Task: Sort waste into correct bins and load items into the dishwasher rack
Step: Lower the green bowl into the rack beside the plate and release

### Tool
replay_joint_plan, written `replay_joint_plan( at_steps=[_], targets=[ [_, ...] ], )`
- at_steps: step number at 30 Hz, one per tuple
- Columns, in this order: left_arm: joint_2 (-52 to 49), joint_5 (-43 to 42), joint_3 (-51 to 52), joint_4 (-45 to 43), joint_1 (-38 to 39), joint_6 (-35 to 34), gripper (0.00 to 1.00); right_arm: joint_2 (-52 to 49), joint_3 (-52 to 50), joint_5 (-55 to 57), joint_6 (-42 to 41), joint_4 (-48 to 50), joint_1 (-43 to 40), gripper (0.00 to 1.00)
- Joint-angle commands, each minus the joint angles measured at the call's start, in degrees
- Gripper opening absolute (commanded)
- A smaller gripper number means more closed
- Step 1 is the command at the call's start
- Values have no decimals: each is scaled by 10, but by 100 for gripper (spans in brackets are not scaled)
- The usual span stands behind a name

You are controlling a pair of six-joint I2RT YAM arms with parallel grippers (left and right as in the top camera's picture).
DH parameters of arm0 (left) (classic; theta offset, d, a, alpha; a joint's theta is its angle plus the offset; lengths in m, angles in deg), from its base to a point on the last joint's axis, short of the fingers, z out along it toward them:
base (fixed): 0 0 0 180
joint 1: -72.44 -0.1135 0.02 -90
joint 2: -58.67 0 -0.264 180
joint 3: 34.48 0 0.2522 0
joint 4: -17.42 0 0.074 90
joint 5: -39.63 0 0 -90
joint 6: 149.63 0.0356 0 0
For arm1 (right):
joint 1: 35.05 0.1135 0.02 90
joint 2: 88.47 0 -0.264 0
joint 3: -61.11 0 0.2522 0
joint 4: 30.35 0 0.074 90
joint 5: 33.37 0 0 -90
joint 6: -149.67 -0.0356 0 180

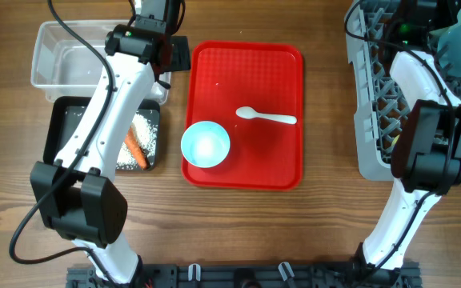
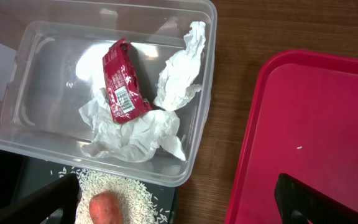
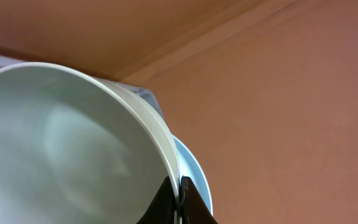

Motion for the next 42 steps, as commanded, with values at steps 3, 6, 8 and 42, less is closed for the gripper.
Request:
replay_joint_plan(
  at_steps=[3, 6, 8, 42],
  targets=[
    [3, 6, -7, -1, -1, 1, 100, -11, 3, -4, -5, -38, 15, 4],
    [3, 6, -7, -2, -1, 1, 100, -11, 3, -25, -6, -62, 23, 4],
    [3, 6, -7, -2, -1, 1, 100, -12, 3, -25, -6, -61, 24, 4],
    [3, 6, -7, -2, -1, 1, 100, -58, 3, -26, 17, -38, 18, 4]
  ],
)
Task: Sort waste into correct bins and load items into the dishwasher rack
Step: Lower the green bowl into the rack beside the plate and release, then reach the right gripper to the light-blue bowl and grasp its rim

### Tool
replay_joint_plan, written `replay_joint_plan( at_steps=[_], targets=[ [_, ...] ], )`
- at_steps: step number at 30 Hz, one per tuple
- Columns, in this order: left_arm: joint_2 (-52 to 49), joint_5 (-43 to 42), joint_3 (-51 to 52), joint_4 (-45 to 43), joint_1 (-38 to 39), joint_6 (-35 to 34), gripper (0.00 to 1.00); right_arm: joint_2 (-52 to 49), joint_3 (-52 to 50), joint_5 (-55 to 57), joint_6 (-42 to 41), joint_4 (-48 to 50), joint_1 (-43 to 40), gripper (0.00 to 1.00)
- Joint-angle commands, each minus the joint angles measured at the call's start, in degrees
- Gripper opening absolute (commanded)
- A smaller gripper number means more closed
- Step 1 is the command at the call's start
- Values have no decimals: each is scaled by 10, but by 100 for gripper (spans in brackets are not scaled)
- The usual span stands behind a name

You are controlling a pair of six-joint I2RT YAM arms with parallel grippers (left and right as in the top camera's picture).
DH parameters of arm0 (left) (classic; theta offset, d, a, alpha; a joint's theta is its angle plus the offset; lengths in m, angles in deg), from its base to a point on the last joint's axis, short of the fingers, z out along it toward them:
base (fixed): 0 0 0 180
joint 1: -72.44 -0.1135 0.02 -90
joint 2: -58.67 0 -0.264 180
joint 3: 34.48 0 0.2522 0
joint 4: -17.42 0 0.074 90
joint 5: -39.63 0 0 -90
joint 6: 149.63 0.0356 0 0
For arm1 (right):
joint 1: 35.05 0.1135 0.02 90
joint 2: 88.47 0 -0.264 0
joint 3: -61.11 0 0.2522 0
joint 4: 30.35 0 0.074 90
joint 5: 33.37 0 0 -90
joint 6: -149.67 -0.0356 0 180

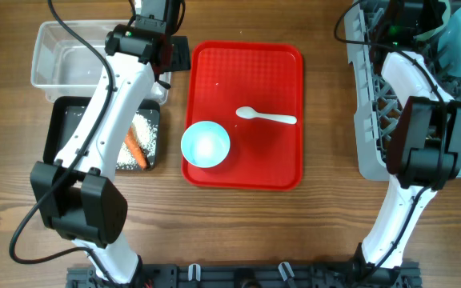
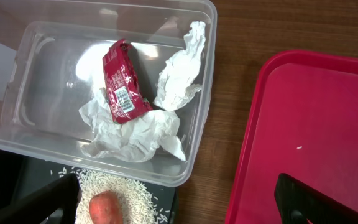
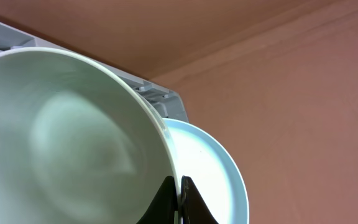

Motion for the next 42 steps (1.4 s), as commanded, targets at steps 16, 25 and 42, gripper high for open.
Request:
replay_joint_plan(
  at_steps=[16, 25, 42],
  targets=[
    [3, 6, -7, -1, -1, 1, 100, -34, 1, 26, 87, 24, 16, 4],
    [3, 6, -7, -1, -1, 1, 100, -34, 1, 24, 87, 7, 51, 46],
    [3, 6, -7, -1, -1, 1, 100, -33, 1, 33, 0, 40, 91, 89]
  ],
)
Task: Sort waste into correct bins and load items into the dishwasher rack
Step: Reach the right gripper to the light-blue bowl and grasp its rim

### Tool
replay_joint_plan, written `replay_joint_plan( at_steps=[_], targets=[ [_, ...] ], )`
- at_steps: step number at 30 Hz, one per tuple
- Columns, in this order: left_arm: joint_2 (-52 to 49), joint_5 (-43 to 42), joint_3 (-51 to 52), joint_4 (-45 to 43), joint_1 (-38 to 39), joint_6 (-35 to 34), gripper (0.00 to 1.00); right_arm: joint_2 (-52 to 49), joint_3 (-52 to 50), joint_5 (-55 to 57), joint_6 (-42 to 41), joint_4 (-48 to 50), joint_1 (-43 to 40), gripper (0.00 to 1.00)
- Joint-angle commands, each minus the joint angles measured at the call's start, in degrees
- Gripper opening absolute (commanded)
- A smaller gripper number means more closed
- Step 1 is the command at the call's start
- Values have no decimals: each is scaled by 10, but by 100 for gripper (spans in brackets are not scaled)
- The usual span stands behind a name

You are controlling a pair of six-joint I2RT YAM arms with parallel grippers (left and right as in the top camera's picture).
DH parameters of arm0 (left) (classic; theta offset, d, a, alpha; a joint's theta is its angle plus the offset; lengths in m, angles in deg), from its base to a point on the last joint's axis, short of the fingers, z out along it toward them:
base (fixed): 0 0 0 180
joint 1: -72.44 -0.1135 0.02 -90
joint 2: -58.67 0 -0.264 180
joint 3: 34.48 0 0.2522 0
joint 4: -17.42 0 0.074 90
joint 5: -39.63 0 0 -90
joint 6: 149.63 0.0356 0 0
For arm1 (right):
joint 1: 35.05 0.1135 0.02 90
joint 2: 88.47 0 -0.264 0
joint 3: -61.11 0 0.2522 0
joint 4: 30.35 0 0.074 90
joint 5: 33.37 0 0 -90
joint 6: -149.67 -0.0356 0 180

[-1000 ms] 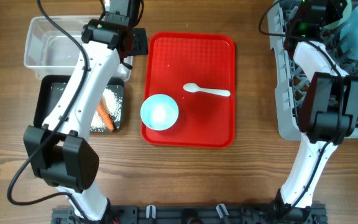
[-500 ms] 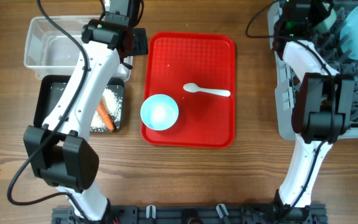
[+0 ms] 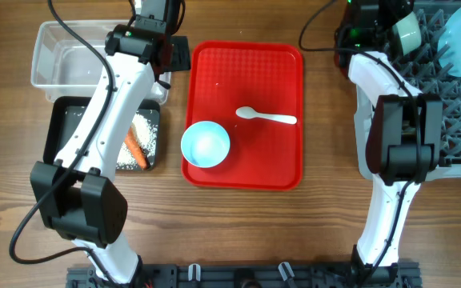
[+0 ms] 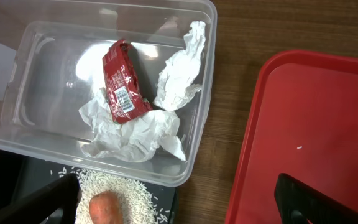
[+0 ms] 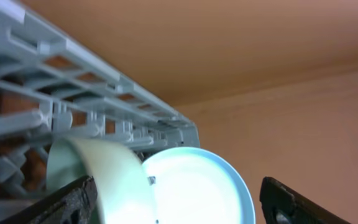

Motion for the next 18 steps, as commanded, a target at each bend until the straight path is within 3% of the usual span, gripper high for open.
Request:
replay_joint_plan(
  at_steps=[1, 6, 12, 14, 18],
  targets=[
    [3, 5, -7, -1, -1, 1, 100, -11, 0, 7, -65, 27, 3, 90],
    [3, 6, -7, -1, -1, 1, 100, -9, 0, 31, -77, 115, 4, 95],
    [3, 6, -7, -1, -1, 1, 100, 22, 0, -7, -141, 117, 10, 95],
    [3, 6, -7, -1, -1, 1, 100, 33, 0, -31, -174, 90, 16, 95],
    [3, 5, -7, -1, -1, 1, 100, 62, 0, -191, -286, -46, 35, 95]
  ],
)
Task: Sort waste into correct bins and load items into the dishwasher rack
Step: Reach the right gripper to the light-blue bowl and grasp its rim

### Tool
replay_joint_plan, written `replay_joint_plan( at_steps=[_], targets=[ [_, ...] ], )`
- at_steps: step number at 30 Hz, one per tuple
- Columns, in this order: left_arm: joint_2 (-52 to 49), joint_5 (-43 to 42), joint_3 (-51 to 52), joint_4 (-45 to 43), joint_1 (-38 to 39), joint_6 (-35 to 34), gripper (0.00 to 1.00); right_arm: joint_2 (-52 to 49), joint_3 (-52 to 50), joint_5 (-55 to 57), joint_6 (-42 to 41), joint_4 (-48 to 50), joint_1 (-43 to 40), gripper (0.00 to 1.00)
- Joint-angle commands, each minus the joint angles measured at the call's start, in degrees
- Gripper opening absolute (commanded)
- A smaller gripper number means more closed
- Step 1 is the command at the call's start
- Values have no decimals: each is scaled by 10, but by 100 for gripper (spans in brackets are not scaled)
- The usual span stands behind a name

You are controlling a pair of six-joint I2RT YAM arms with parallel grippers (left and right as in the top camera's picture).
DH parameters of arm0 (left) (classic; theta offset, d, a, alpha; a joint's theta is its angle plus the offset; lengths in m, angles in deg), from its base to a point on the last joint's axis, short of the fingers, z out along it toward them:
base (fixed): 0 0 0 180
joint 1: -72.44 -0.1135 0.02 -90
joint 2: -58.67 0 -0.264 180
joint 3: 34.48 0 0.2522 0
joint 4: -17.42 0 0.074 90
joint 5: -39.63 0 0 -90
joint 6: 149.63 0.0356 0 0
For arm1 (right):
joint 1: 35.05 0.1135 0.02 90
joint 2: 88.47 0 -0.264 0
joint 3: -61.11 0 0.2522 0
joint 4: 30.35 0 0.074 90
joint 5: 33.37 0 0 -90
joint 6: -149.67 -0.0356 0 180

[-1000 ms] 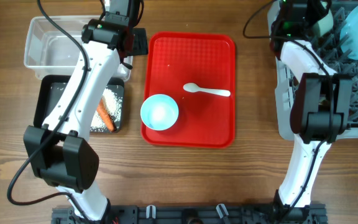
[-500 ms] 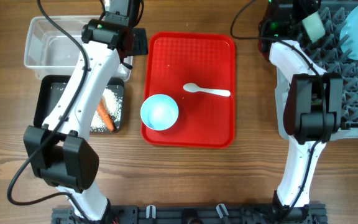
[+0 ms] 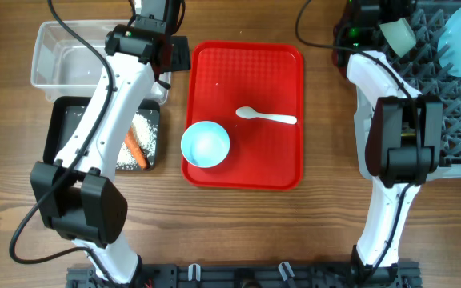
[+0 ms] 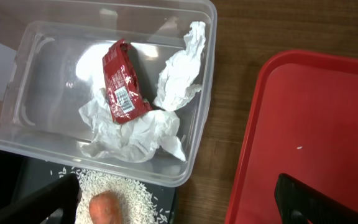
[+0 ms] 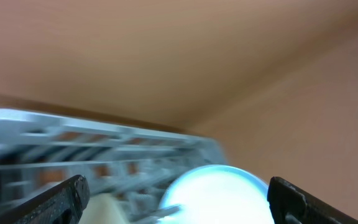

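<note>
A light blue bowl and a white spoon lie on the red tray. The grey dishwasher rack at the right holds a pale green bowl and a blue plate. My right gripper is open and empty at the rack's far left corner; its view is blurred, with the plate ahead. My left gripper hangs open and empty between the clear bin and the tray.
The clear bin holds a red wrapper and crumpled white tissues. Below it a black bin holds rice and a carrot. The left arm stretches over both bins.
My right gripper, open, has shifted a little by the rack; its view is now blurred and shows more of the plate. The pale green bowl stays in the rack. The left arm is unchanged.
My right gripper was shut on the rim of the pale green bowl above the rack, then held it closer to the blue plate. Later it was open with the bowl standing in the rack, and now it has shifted slightly. The left gripper stayed open over the bins.
</note>
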Motion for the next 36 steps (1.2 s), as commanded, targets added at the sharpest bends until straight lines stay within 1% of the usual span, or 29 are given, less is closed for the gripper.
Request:
replay_joint_plan(
  at_steps=[1, 2, 3, 4, 7, 11, 14, 17, 19, 22, 24, 27, 29, 30, 32, 33, 34, 36],
  targets=[
    [3, 6, -7, -1, -1, 1, 100, 49, 1, -196, -152, -84, 24, 95],
    [3, 6, -7, -1, -1, 1, 100, 52, 1, -239, -179, -104, 26, 95],
    [3, 5, -7, -1, -1, 1, 100, 55, 1, -271, -204, -122, 27, 98],
    [3, 6, -7, -1, -1, 1, 100, 57, 1, -290, -220, -135, 29, 99],
    [3, 6, -7, -1, -1, 1, 100, 71, 1, -358, -280, -221, 35, 100],
    [3, 6, -7, -1, -1, 1, 100, 105, 1, -519, -357, -375, 41, 100],
    [3, 6, -7, -1, -1, 1, 100, 127, 1, -658, -452, -475, 41, 100],
    [3, 6, -7, -1, -1, 1, 100, 132, 1, -818, -497, -542, 43, 100],
    [3, 6, -7, -1, -1, 1, 100, 129, 1, -878, -534, -579, 45, 100],
    [3, 5, -7, -1, -1, 1, 100, 125, 1, -877, -555, -622, 63, 100],
    [3, 6, -7, -1, -1, 1, 100, 125, 1, -852, -558, -658, 84, 94],
    [3, 6, -7, -1, -1, 1, 100, 125, 1, -808, -594, -700, 113, 92],
    [3, 6, -7, -1, -1, 1, 100, 125, -2, -792, -612, -712, 137, 90],
    [3, 6, -7, -1, -1, 1, 100, 125, -5, -777, -628, -713, 155, 87],
    [3, 5, -7, -1, -1, 1, 100, 125, -11, -737, -662, -709, 184, 86],
    [3, -14, -7, -8, -1, -2, 100, 125, -22, -692, -687, -696, 206, 87],
    [3, -40, -7, -16, -1, -2, 100, 125, -29, -670, -704, -692, 219, 87],
    [3, -82, -7, -20, -1, -2, 100, 125, -41, -652, -718, -679, 239, 86]
  ],
)
